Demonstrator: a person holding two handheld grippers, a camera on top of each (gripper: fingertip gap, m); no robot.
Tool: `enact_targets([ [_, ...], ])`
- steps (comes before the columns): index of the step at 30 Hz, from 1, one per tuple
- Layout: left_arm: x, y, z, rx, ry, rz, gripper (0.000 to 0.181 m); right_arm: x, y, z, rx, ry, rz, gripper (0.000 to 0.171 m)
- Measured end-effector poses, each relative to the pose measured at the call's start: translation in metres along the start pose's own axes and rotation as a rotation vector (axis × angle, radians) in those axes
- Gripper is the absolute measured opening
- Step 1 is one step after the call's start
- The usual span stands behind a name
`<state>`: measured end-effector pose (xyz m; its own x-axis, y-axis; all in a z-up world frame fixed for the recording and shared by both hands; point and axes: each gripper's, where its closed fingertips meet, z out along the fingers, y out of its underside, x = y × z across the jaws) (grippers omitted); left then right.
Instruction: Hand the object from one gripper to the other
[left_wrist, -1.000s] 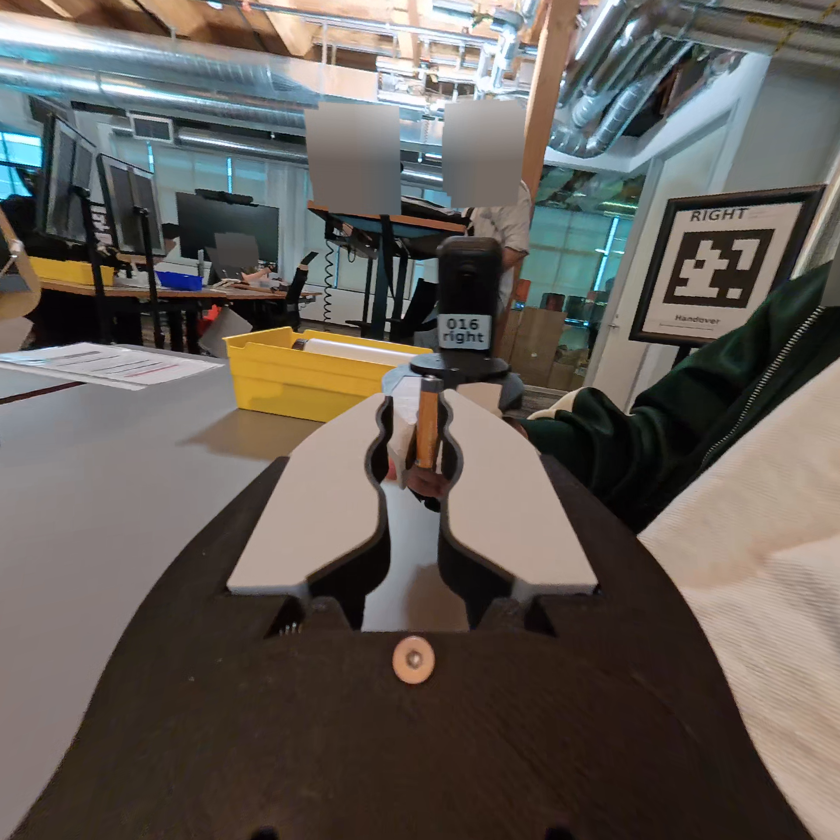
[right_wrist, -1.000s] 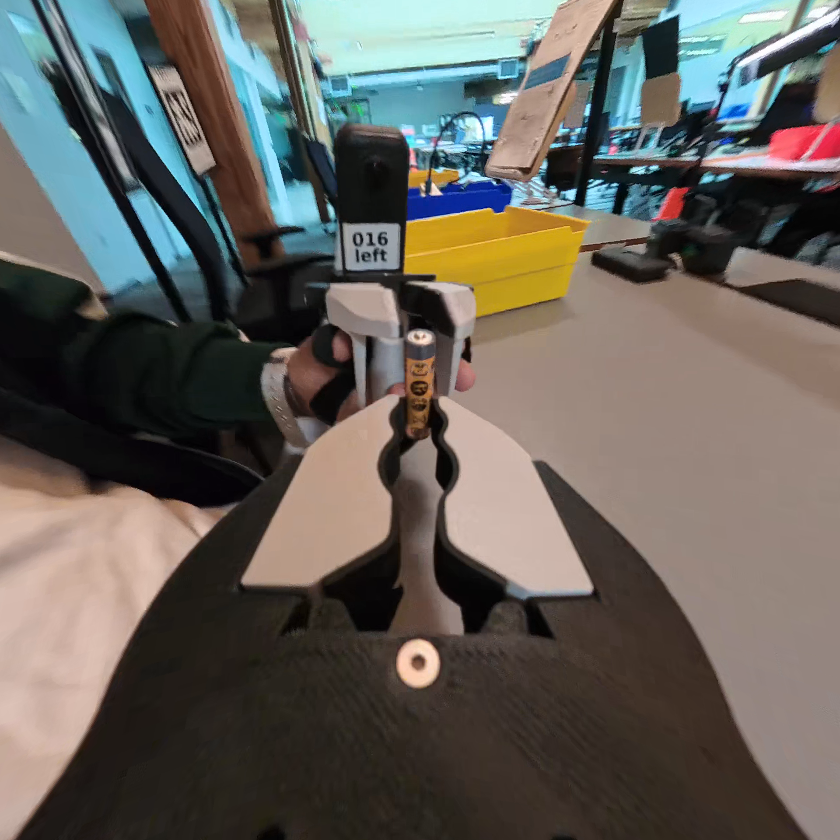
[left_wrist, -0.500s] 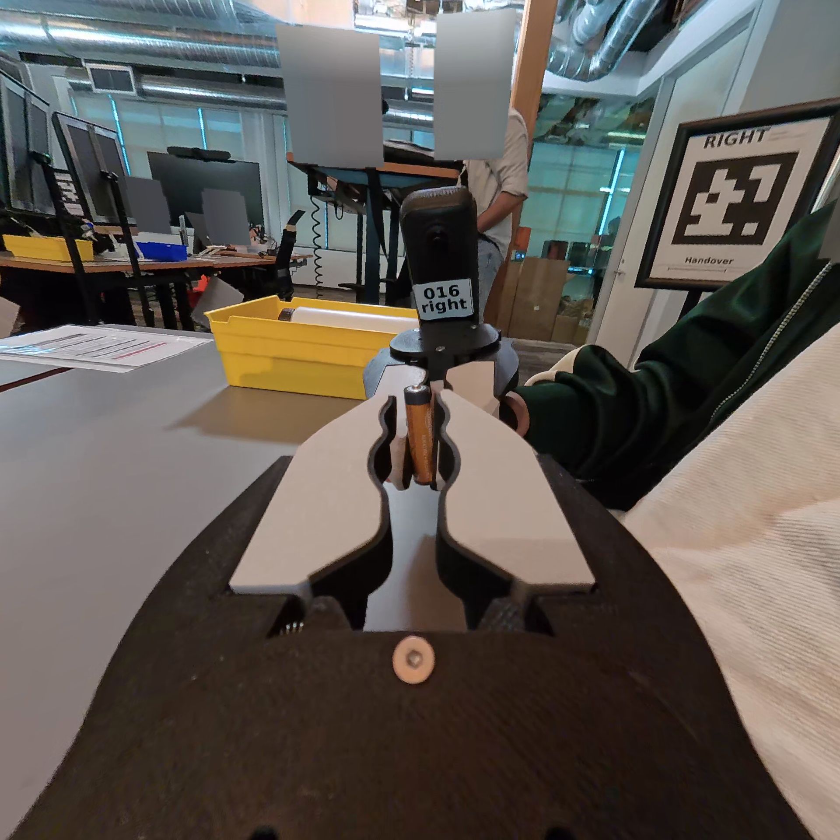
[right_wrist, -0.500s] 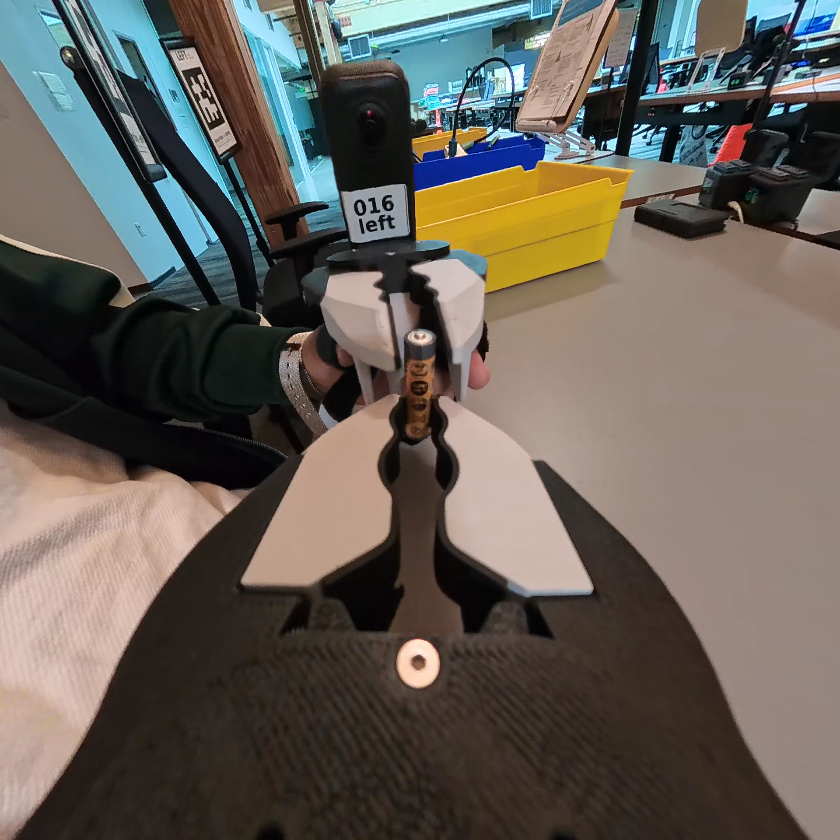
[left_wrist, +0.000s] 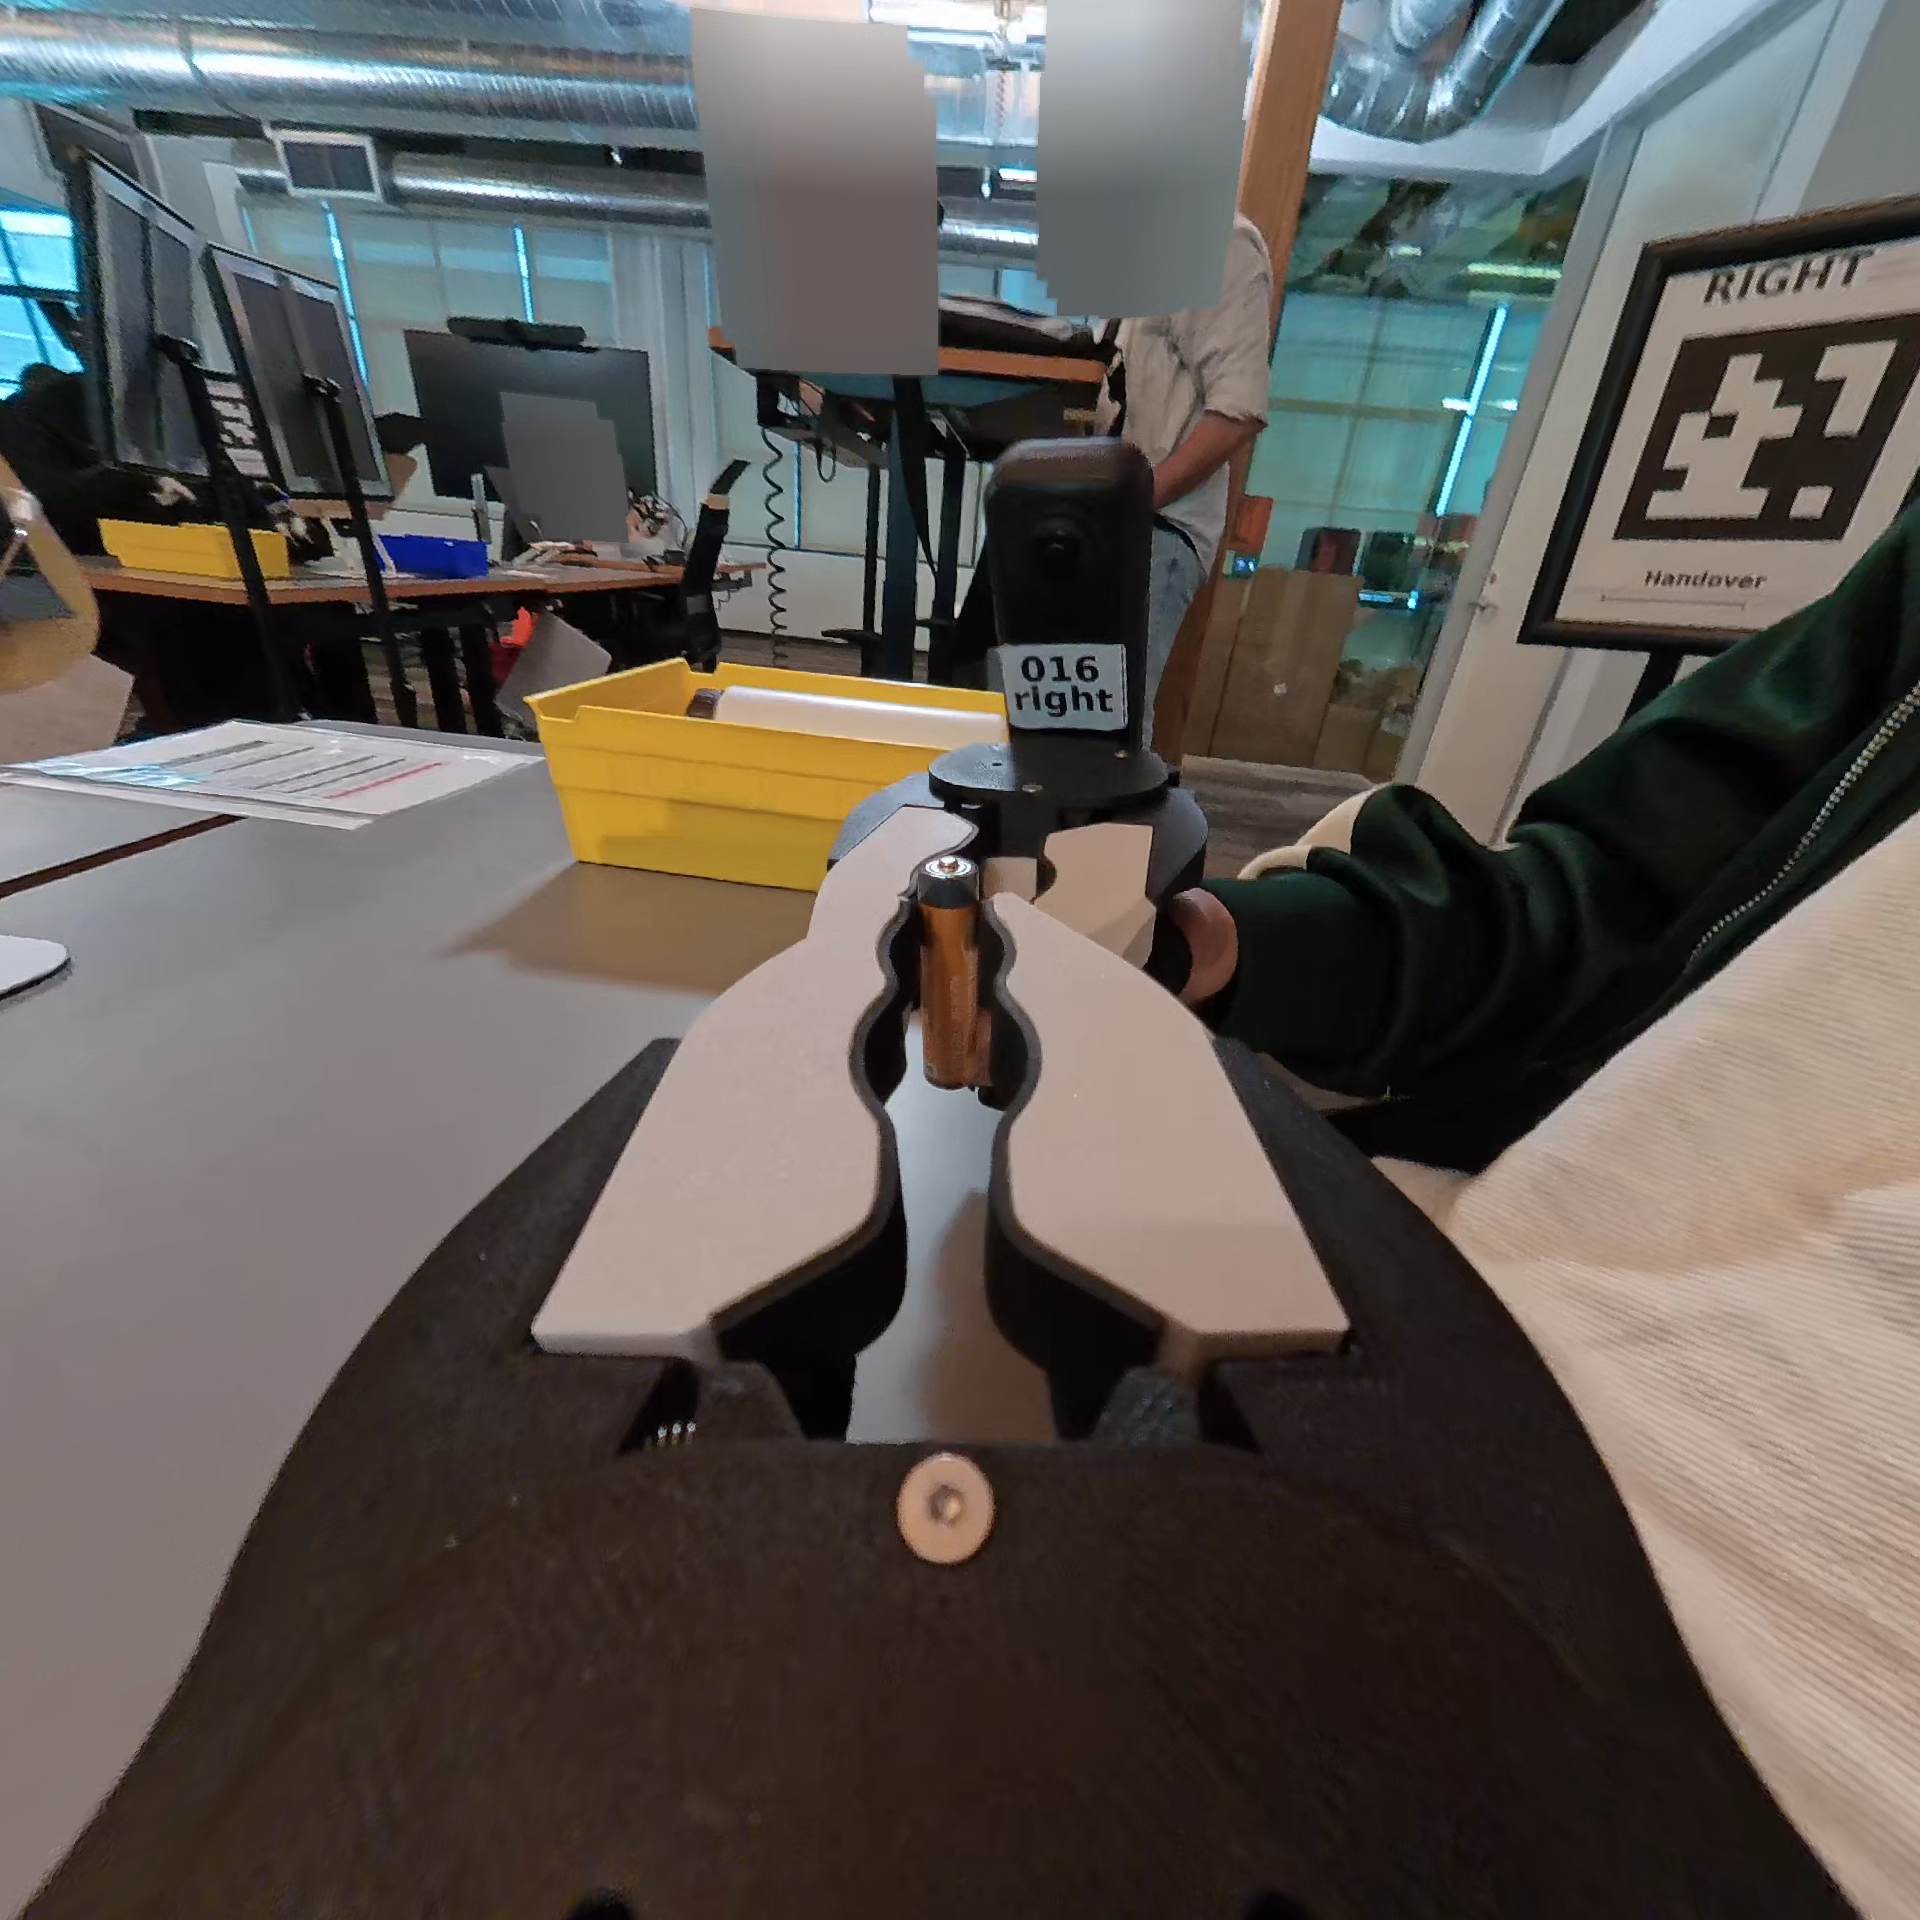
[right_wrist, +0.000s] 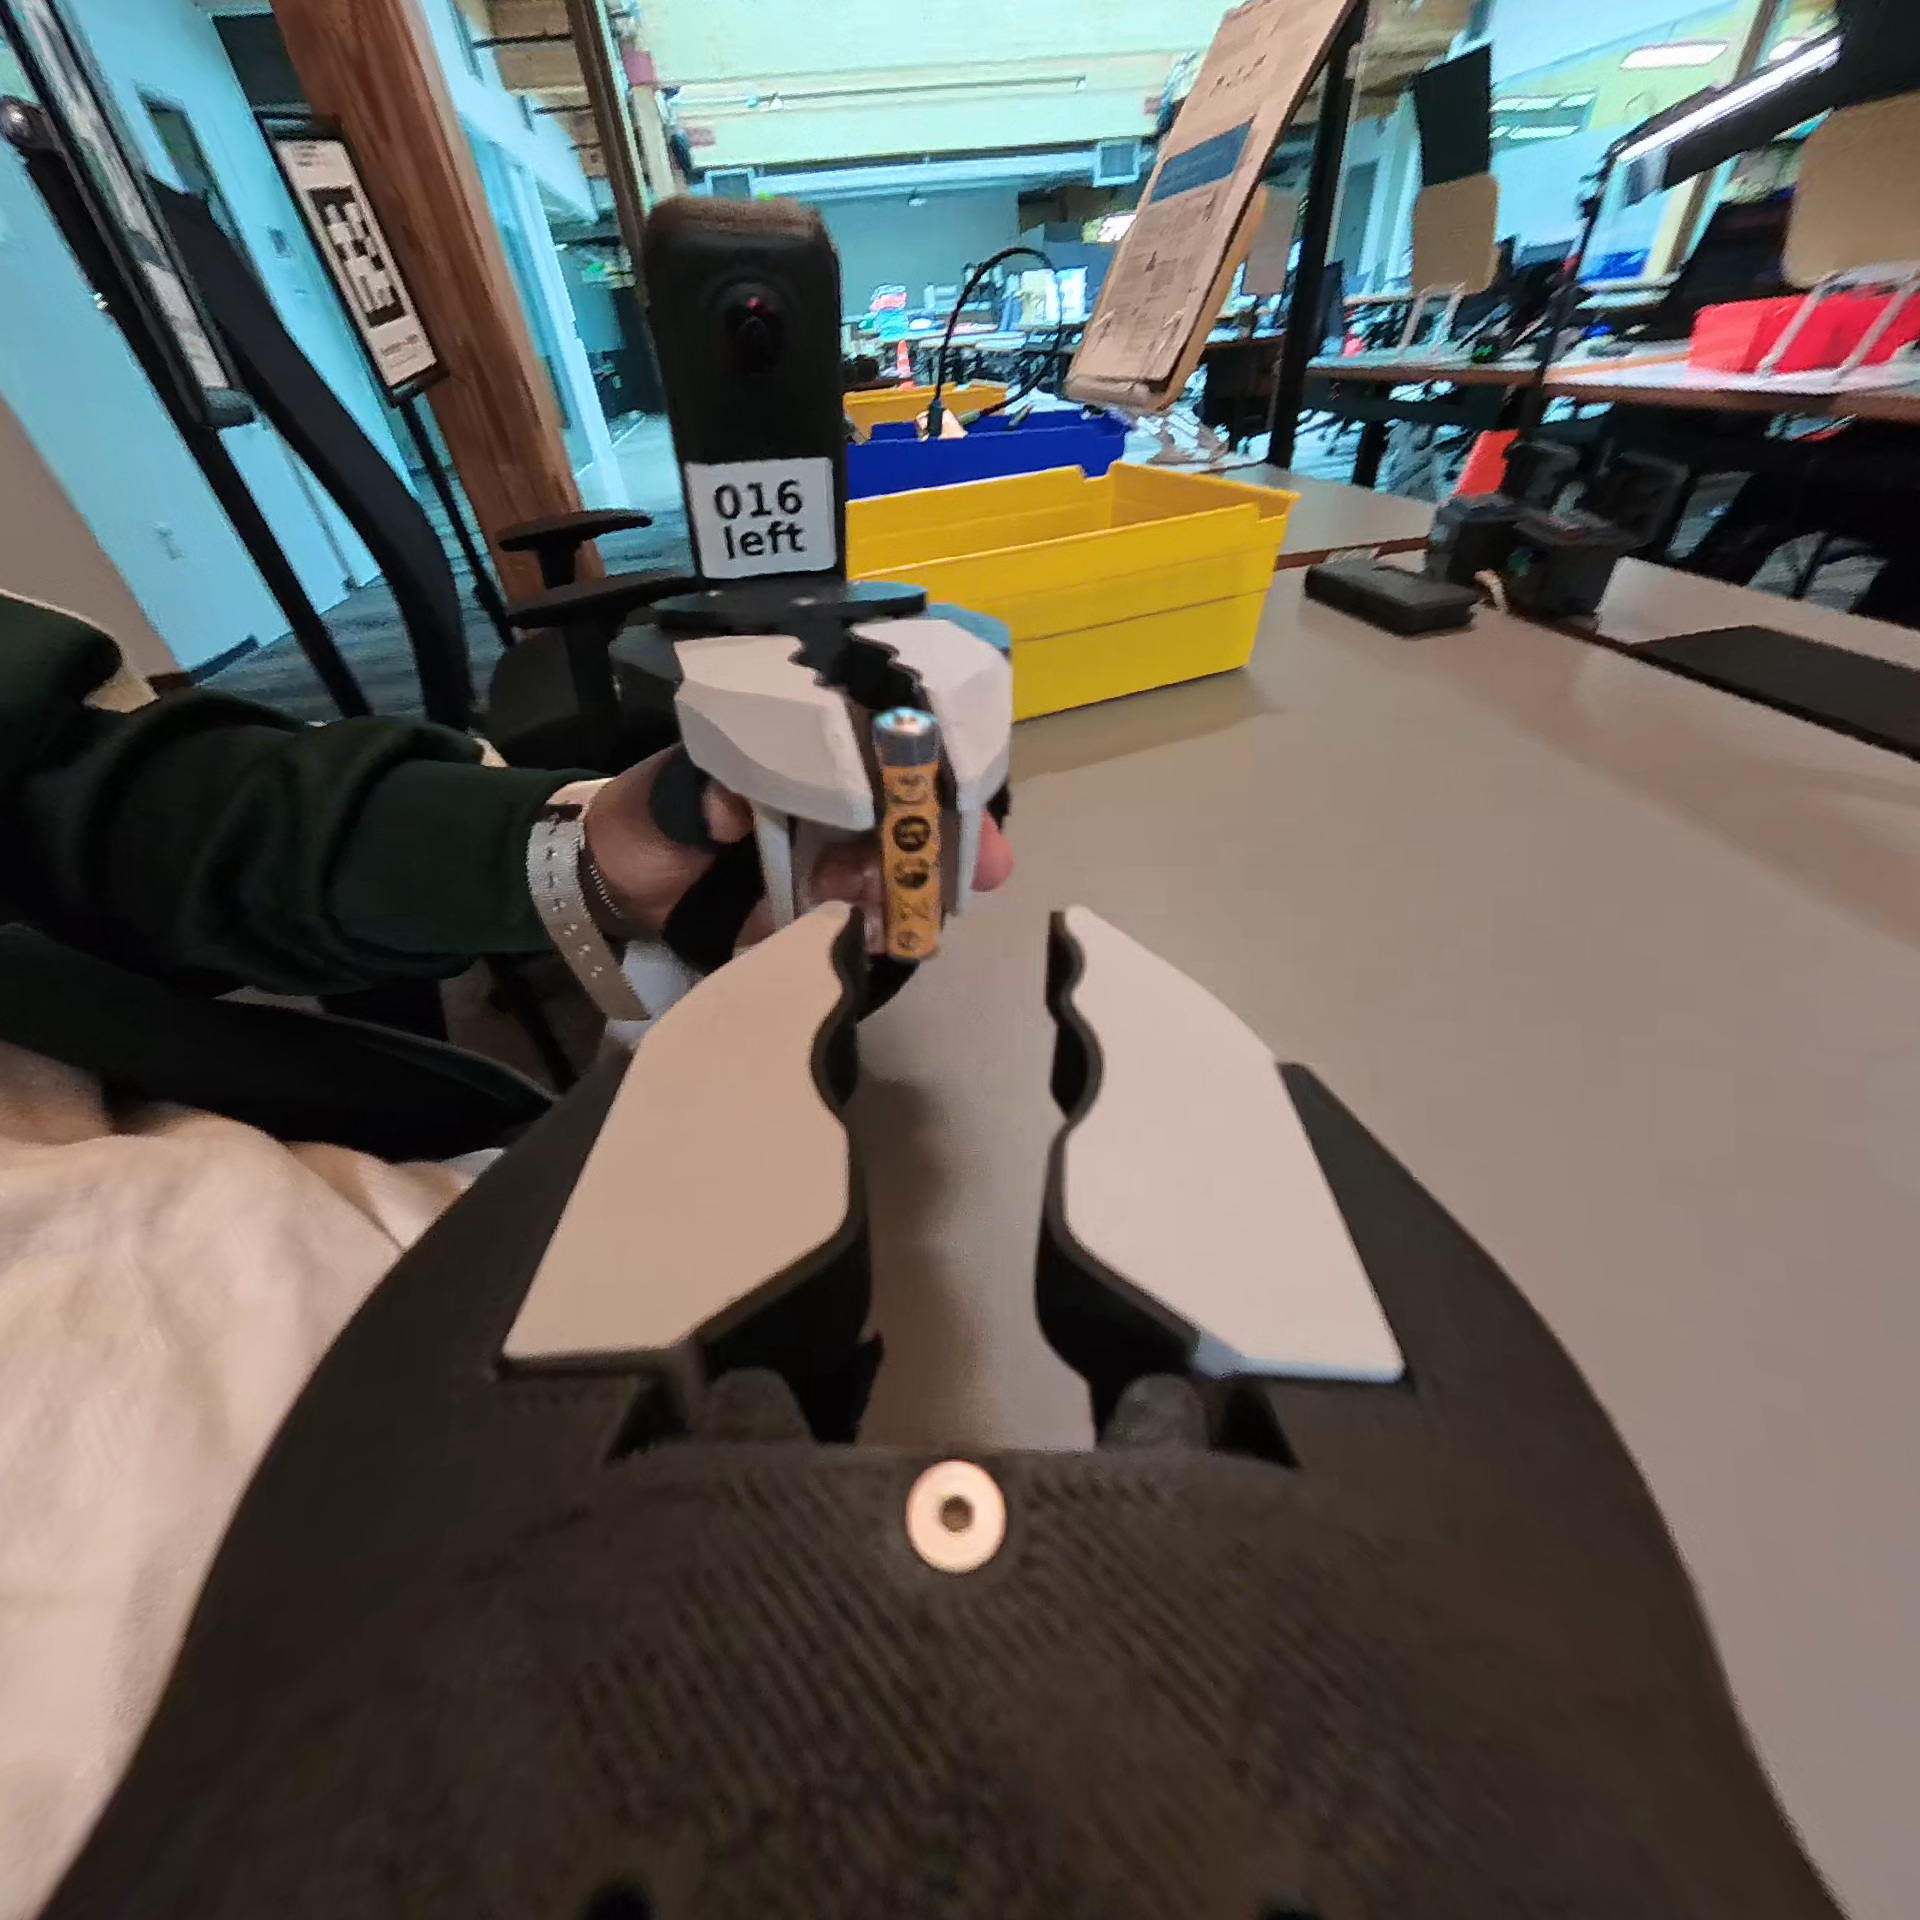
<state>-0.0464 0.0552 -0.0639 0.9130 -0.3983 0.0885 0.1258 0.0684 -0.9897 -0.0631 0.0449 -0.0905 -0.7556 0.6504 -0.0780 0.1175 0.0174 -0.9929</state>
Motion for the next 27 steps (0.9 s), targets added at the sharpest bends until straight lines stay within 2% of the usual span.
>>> enact_targets([
  [6, -0.013, -0.006, -0.009, 0.052, -0.042, -0.085, 0.009, 0.019, -0.013, -0.016, 0.094, 0.068, 0.032, 0.035],
  [12, -0.014, 0.001, -0.005, 0.008, -0.050, -0.078, 0.009, 0.020, -0.028, -0.027, 0.192, 0.067, 0.058, 0.022],
  [27, -0.003, 0.017, 0.007, -0.093, -0.021, -0.024, 0.009, 0.002, -0.021, -0.016, 0.127, -0.012, 0.030, 0.013],
])
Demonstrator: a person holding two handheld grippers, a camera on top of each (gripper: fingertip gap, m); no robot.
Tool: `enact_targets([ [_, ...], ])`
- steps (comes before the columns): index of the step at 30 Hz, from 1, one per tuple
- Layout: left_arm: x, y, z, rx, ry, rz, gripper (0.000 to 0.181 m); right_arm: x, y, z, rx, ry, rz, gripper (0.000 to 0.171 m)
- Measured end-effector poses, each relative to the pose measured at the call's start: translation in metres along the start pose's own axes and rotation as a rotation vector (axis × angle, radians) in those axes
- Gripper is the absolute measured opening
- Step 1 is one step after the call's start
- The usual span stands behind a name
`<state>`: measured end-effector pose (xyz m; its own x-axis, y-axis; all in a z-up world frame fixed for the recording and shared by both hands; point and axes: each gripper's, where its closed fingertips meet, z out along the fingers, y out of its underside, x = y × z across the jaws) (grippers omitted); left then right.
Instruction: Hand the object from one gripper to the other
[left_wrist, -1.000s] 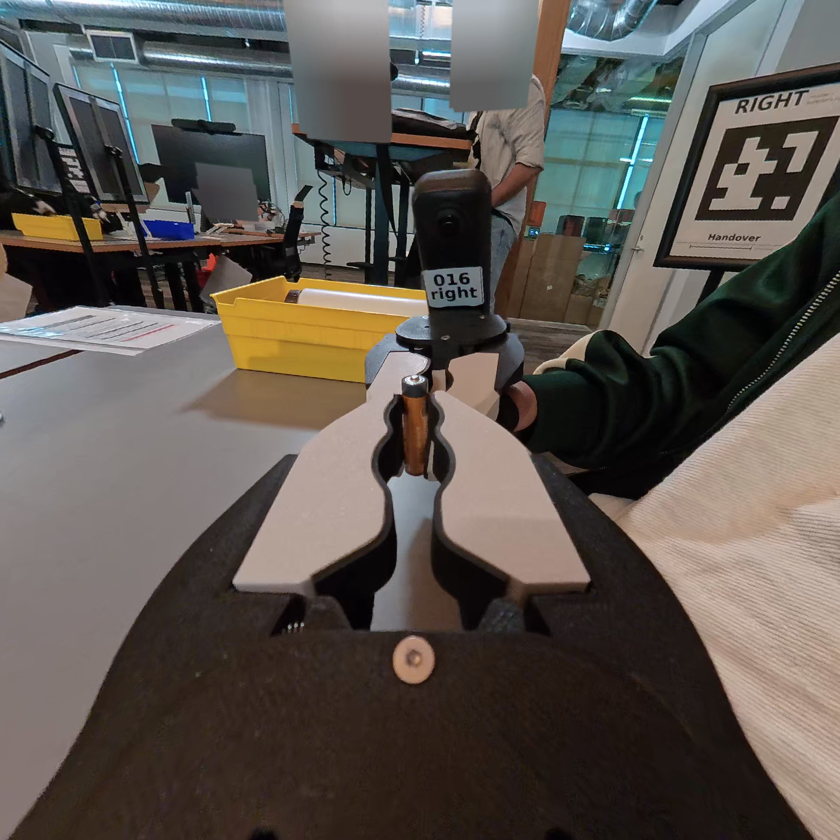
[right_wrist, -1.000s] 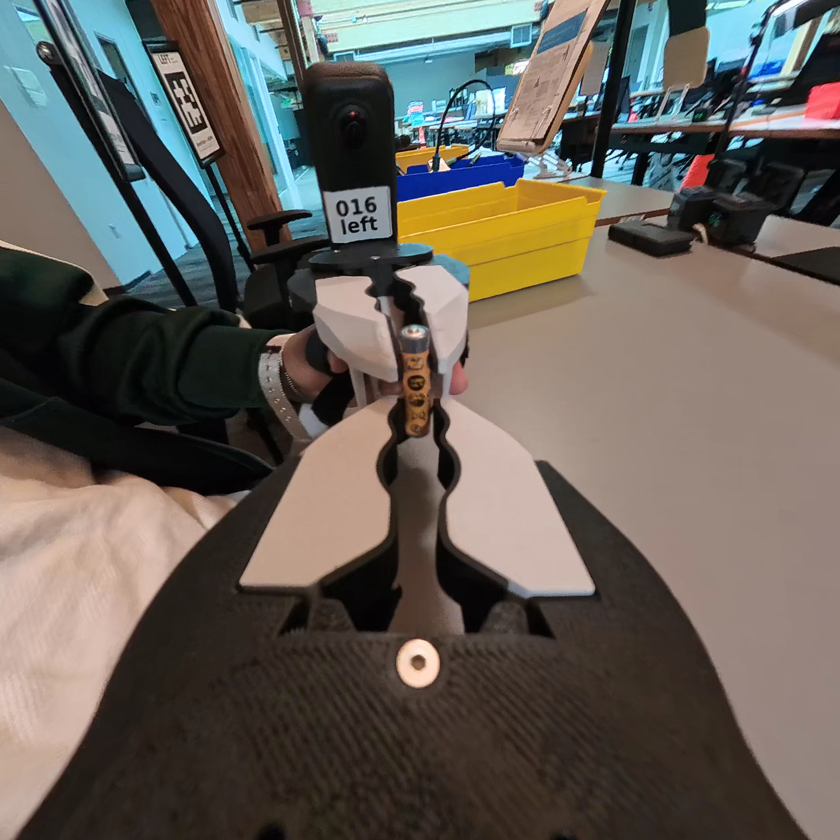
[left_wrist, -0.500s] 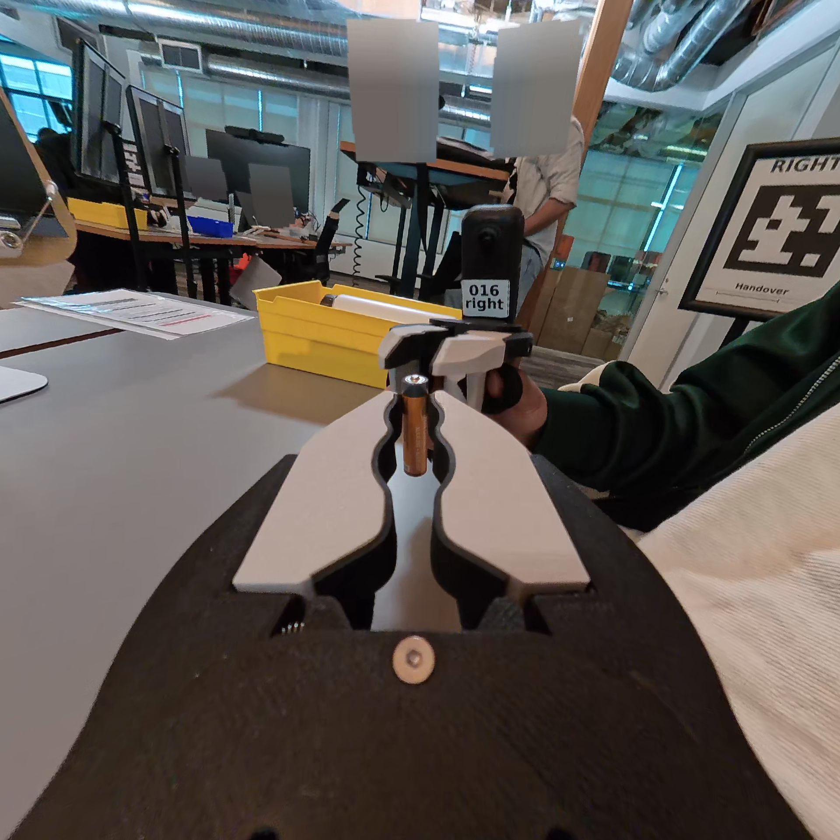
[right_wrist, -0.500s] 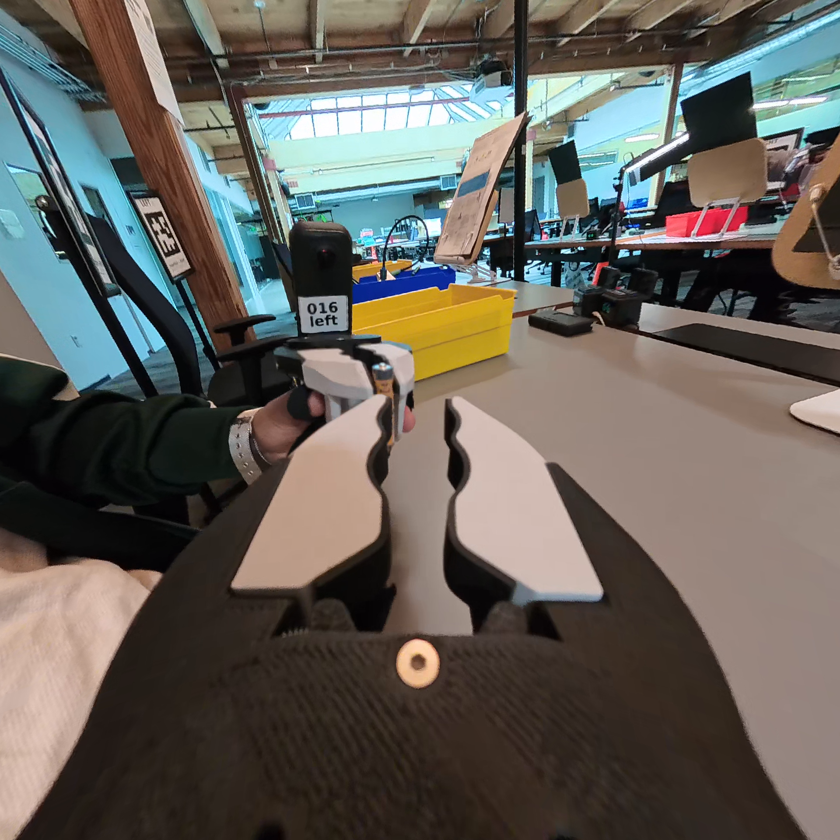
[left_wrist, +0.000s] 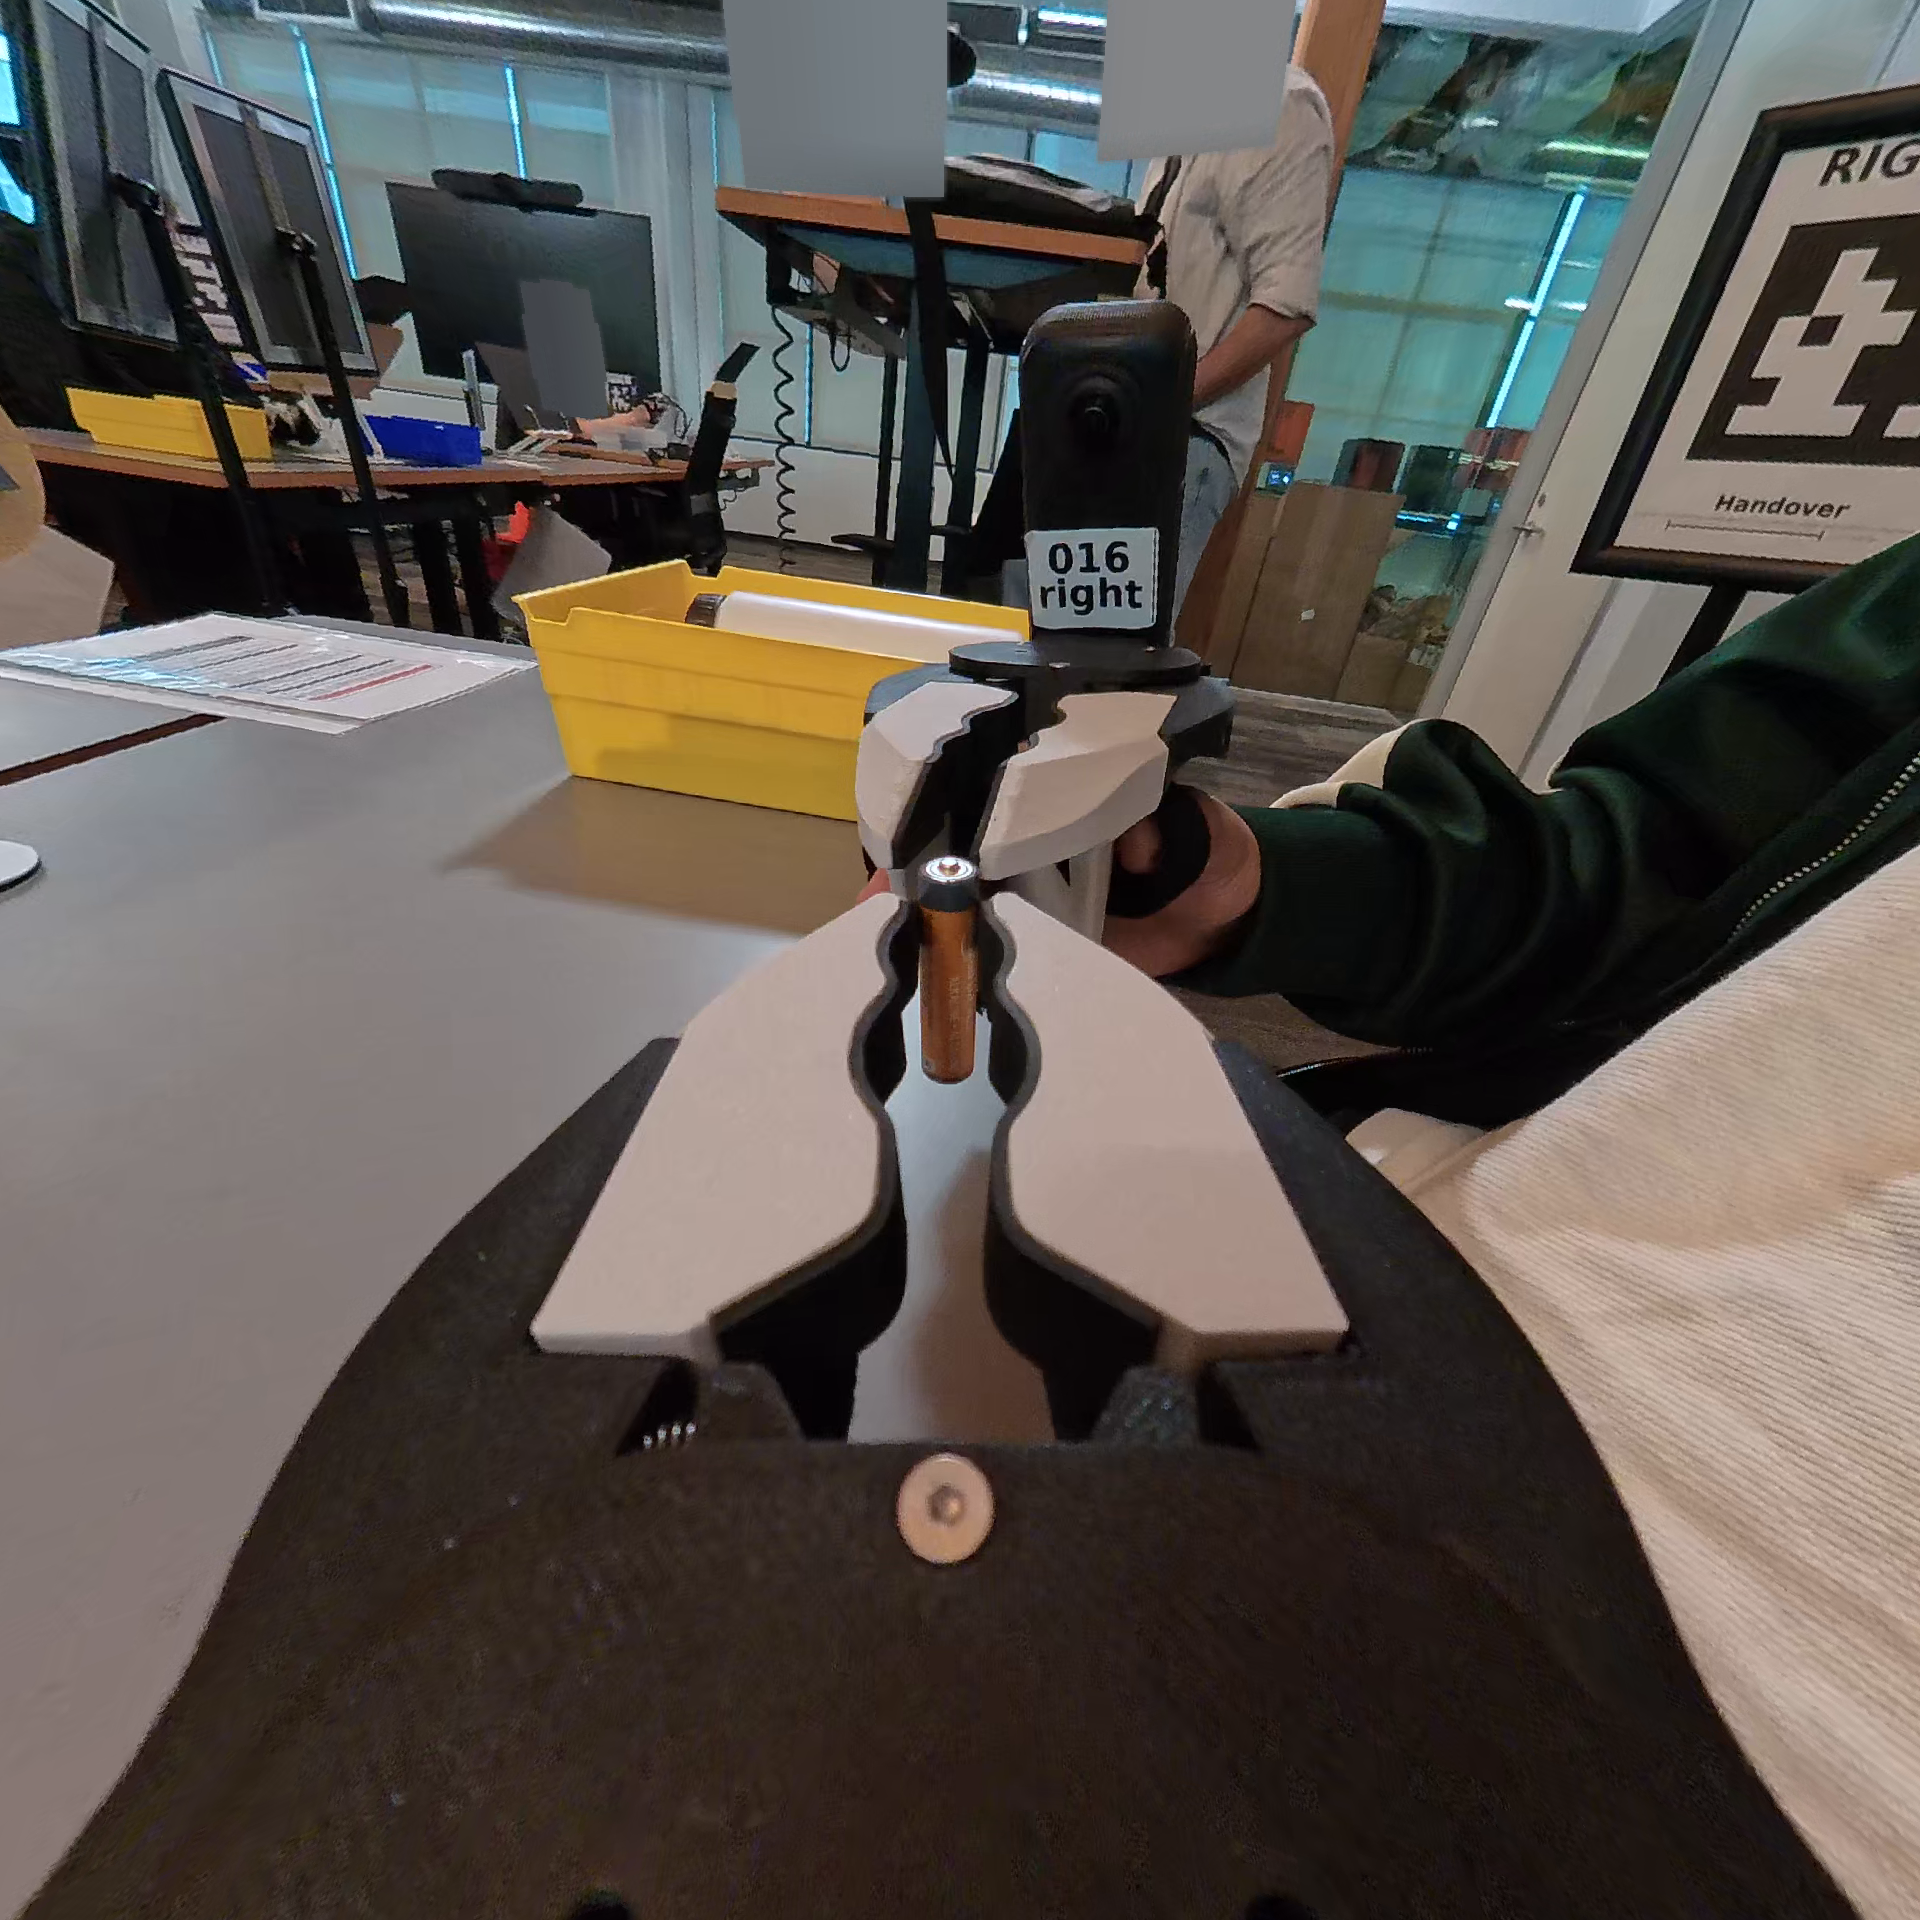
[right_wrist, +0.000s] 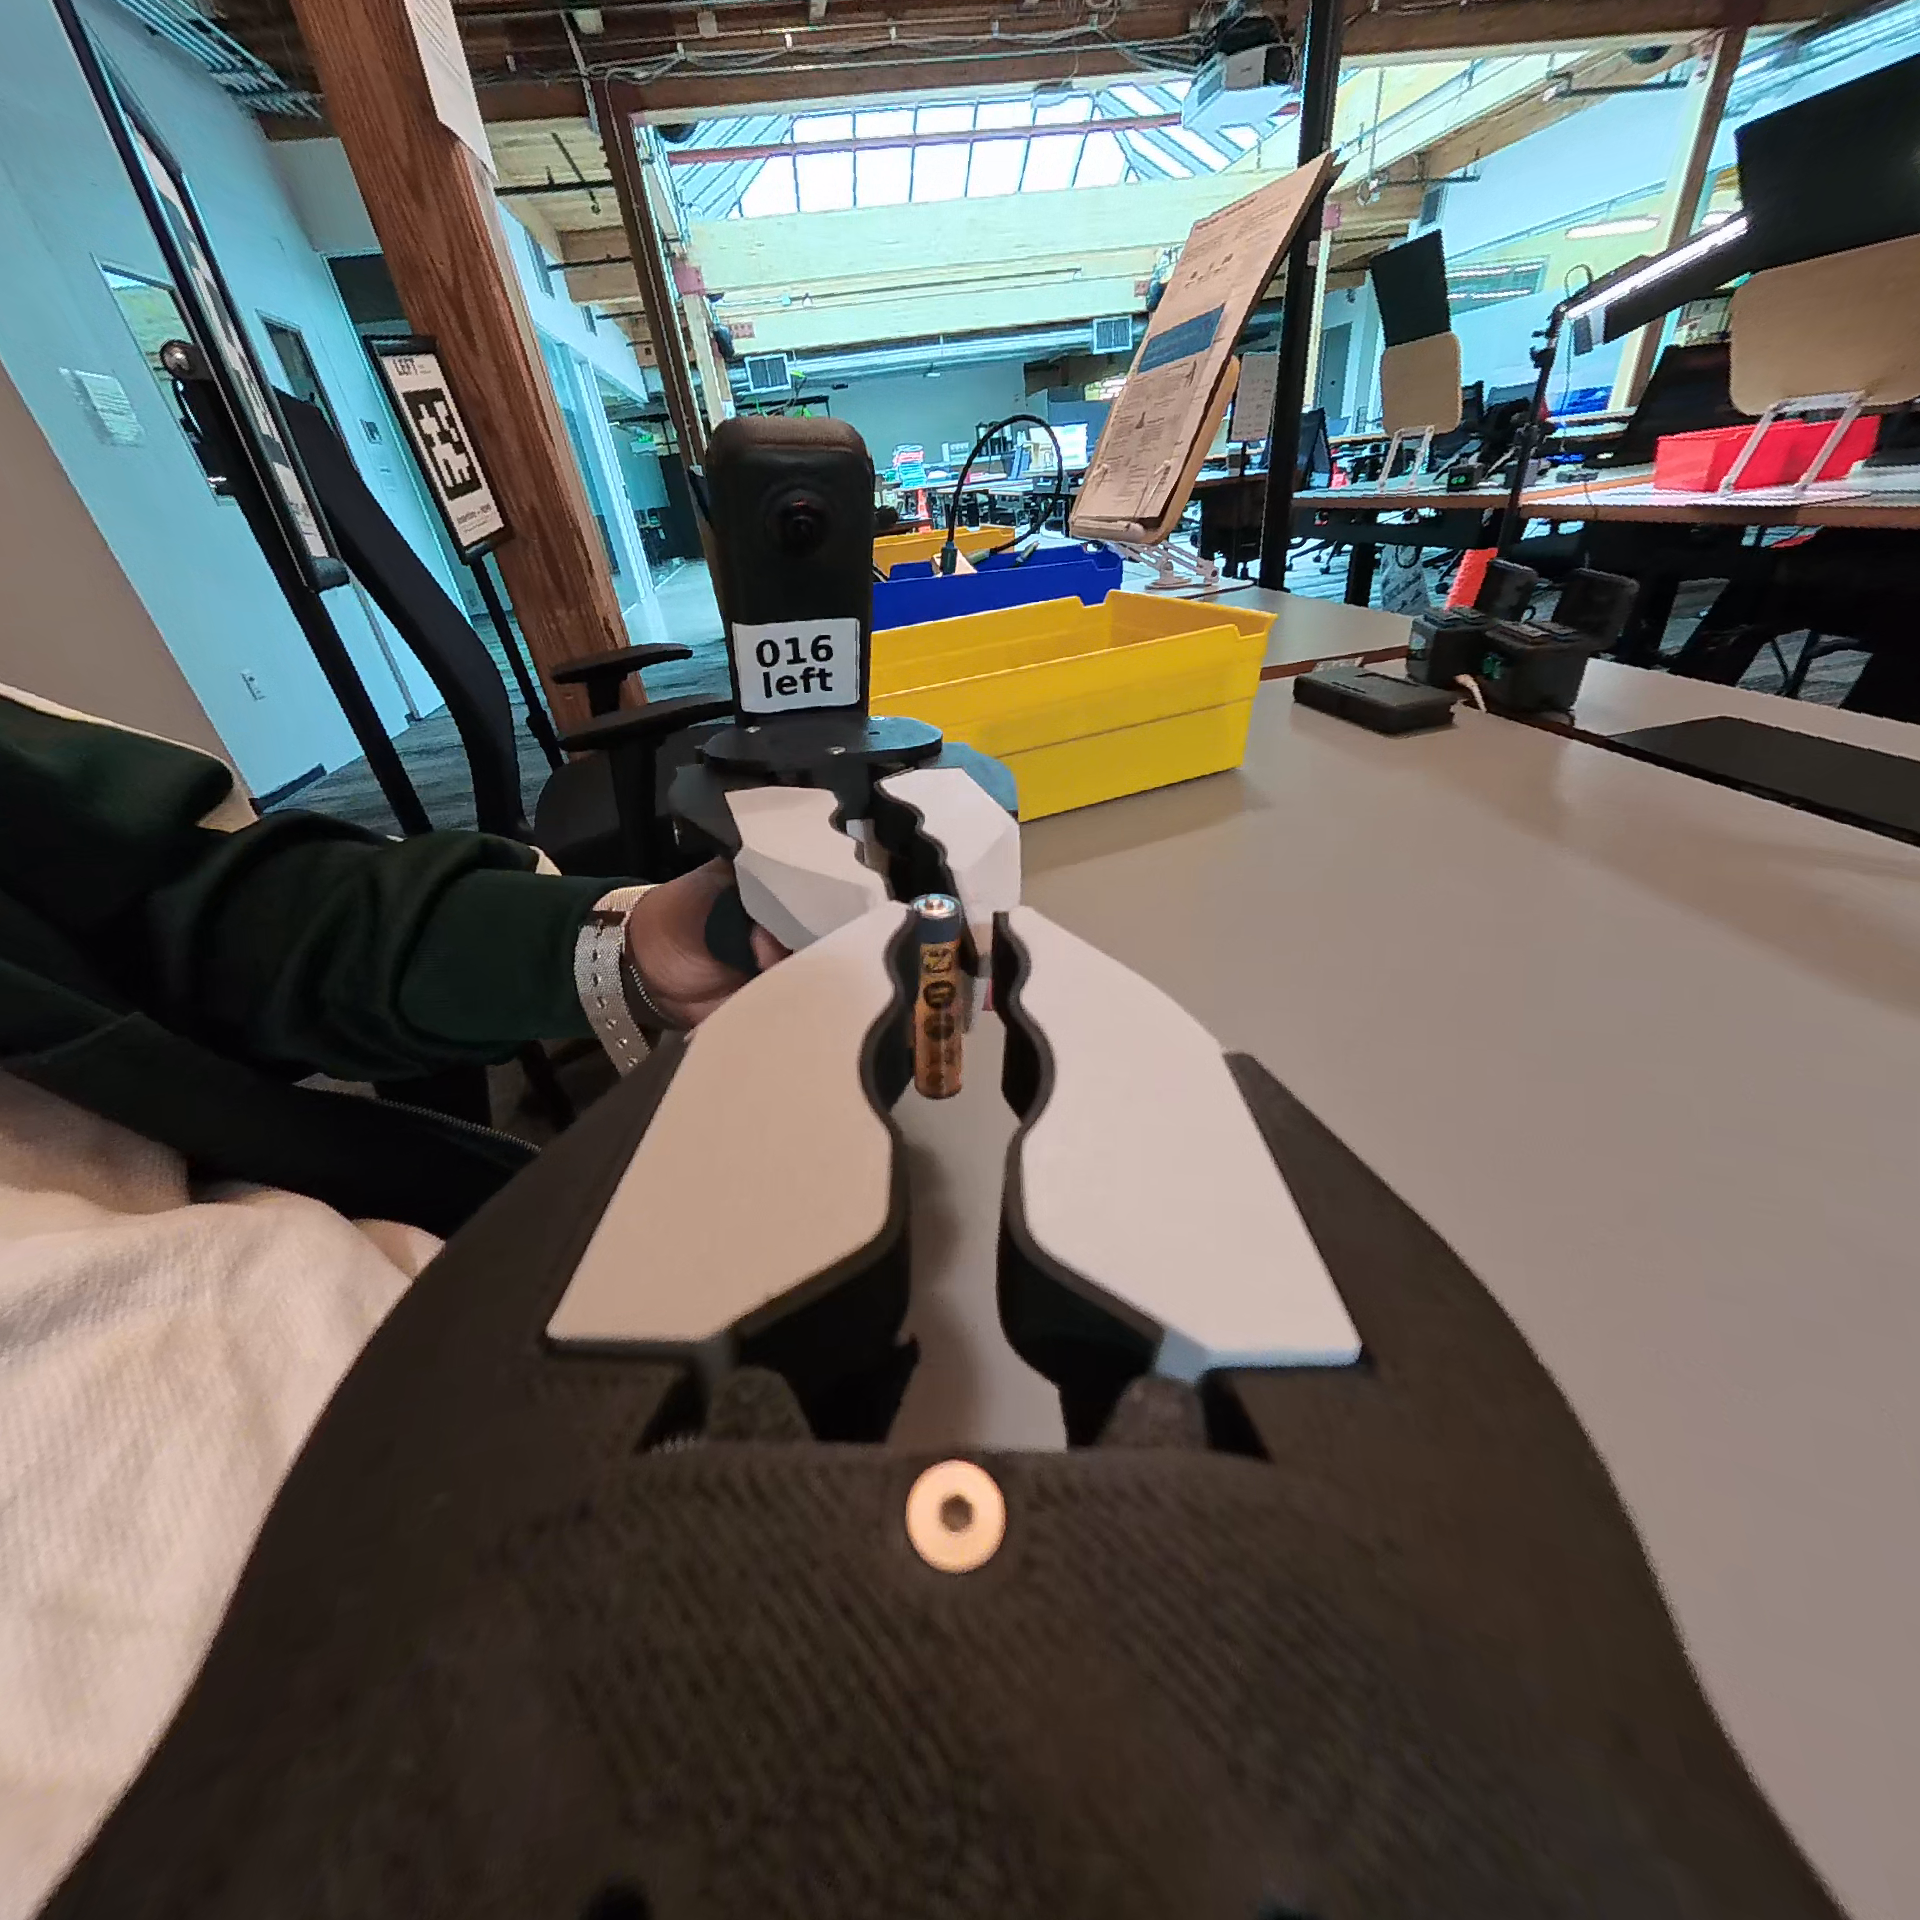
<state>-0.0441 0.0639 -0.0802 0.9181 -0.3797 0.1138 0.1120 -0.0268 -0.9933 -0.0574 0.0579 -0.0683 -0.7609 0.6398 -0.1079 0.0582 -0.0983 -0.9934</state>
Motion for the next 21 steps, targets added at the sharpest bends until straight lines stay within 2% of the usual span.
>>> enact_targets([
  [15, 0.0030, 0.0055, 0.0036, -0.036, 0.007, 0.021, 0.009, -0.0062, 0.0042, 0.0023, -0.029, -0.047, 0.020, 0.010],
  [21, 0.0049, 0.0008, 0.0029, 0.001, 0.020, 0.020, 0.010, -0.0077, 0.0001, 0.0022, -0.023, -0.051, 0.043, 0.010],
])
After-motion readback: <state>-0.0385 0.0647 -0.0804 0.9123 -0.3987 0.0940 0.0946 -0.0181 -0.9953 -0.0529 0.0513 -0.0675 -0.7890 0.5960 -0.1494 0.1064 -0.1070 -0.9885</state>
